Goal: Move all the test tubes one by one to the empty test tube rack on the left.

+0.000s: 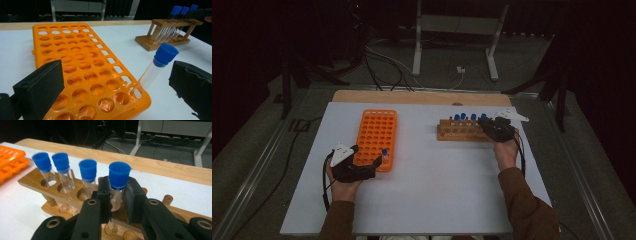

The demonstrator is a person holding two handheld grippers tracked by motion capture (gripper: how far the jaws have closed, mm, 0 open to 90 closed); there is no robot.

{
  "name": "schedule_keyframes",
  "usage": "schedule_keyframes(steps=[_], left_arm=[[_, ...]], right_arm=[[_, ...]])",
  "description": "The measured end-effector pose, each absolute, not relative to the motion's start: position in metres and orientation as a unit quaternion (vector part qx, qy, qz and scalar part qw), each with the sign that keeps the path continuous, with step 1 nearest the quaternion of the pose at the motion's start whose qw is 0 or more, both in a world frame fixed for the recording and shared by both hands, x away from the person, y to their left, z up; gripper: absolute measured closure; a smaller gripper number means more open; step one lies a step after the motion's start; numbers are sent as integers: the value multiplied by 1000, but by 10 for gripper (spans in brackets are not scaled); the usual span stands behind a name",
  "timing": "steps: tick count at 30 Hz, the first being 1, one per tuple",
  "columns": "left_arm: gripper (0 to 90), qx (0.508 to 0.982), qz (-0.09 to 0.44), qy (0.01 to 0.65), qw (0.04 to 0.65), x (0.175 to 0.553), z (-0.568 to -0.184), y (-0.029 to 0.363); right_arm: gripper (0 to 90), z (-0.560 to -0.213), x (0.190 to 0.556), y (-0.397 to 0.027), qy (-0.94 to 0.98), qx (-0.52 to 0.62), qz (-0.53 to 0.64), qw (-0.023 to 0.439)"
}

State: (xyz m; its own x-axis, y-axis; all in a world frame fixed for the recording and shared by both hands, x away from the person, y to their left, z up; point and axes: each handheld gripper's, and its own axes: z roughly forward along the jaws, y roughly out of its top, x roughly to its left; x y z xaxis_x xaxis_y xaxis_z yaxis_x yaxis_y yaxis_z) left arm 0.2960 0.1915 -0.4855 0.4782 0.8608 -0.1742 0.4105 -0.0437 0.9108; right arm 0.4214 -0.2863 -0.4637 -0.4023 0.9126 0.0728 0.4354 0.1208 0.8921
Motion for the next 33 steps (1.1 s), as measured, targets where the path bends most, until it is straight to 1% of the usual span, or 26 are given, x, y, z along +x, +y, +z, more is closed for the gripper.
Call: schedule_keyframes(steps=[12,23,29,33], left_arm=[[8,690,217,461,515,296,-486,191],[7,688,219,460,516,296,-485,192],[8,686,222,460,518,295,-484,191],[8,684,226,459,520,295,-483,190]], right_arm=[[770,-432,415,-288,701,459,472,275],[769,-410,408,-292,698,448,484,279],[769,-402,402,-287,704,436,489,272],[769,-401,399,-282,710,430,493,260]])
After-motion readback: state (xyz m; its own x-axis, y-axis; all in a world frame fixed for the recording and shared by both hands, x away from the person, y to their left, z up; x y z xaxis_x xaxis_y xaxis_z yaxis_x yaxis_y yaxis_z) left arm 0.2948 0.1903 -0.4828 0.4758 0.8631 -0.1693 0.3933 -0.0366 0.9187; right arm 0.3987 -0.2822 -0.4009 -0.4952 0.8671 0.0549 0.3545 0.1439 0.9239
